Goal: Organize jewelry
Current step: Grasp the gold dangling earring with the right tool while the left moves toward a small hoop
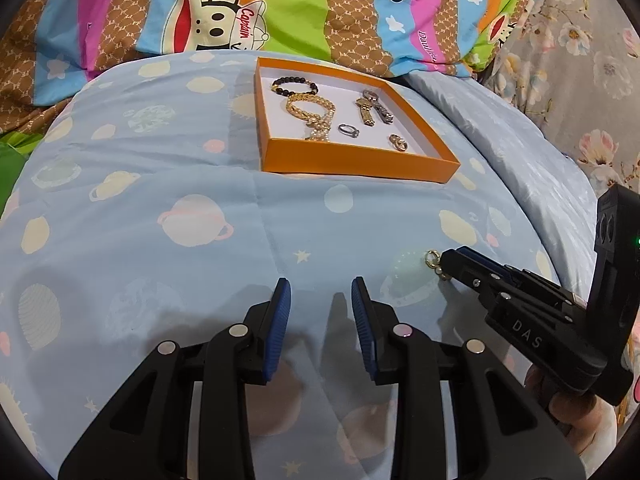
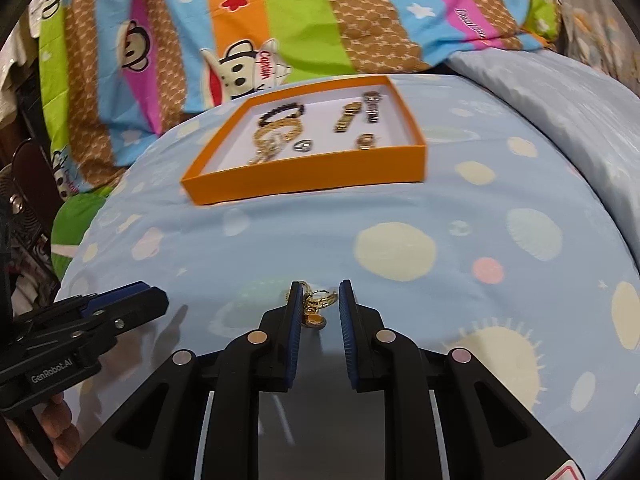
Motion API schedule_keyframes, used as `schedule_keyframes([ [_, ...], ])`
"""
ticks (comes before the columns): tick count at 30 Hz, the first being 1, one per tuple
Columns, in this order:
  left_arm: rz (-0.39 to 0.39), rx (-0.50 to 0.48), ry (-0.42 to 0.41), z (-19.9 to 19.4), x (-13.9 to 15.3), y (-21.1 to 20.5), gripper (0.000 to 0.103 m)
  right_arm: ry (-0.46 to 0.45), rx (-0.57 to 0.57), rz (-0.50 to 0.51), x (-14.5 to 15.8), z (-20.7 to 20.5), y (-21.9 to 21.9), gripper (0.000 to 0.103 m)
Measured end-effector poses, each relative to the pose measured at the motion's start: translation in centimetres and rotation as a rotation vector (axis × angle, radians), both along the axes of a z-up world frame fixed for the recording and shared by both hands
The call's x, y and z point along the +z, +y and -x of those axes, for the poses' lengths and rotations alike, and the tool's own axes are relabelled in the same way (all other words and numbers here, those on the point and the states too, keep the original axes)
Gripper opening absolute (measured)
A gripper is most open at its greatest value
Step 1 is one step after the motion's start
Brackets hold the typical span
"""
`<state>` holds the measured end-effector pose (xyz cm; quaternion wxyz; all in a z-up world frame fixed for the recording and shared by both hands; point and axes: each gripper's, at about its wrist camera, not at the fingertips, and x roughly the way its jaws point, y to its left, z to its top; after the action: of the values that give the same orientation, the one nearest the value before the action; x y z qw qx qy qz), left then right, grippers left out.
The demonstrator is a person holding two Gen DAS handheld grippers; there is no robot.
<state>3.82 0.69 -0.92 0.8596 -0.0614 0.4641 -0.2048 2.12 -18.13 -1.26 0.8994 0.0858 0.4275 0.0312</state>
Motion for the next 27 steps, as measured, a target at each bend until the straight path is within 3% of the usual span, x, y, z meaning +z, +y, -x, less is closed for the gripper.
schedule_keyframes([
  [9,0.005,-0.035,0.002,0.1,0.2,-1.4,0.032,0.009,0.017,-0.002,-0.1,0.6,0.0,0.017],
  [12,0.000,-0.045,-0.003,0.4,0.3,-1.6,0.032,0.004,0.021,-0.023,-0.1,0.5,0.0,0.009],
  [20,0.004,-0.047,0.000,0.2,0.4,-1.7,0.032,-0.067,0.016,-0.047,2.2,1.4,-0.3,0.009],
  [27,0.007,-0.073,-0.002,0.3,0.6,-2.7,0.032,-0.074,0.013,-0.045,3.0,1.9,-0.7,0.009],
])
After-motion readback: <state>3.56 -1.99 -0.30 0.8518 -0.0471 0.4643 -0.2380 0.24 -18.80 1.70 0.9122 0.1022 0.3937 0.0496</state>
